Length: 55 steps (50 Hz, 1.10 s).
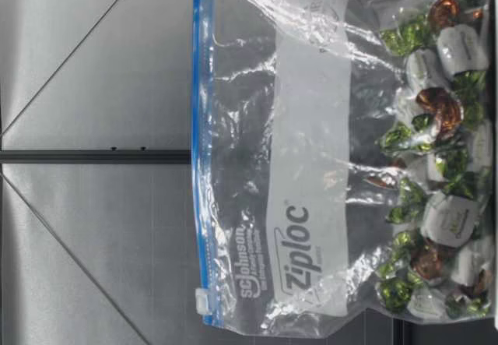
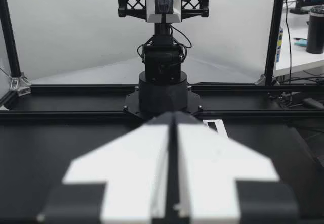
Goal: Slide open the ziploc bag.
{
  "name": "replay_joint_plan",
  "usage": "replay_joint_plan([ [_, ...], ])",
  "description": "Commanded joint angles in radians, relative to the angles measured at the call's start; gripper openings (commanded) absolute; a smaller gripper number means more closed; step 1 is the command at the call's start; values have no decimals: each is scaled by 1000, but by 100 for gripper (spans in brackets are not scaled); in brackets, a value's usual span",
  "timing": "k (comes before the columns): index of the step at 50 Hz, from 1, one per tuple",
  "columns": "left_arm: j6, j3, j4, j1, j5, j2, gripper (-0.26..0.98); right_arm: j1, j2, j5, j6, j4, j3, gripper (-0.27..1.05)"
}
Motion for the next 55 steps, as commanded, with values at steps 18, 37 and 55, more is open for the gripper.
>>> replay_joint_plan([
  [18,5,46,-5,15,-2,92,-16,-29,110,-112,-5,-3,-55,-17],
  [37,-11,140,-173,94,-14,336,-16,-143,434,-221,-6,-3,-230,-17],
  [55,-8,110,-183,94,-187,495,14,-183,710,-195,-11,-15,-428,-7],
])
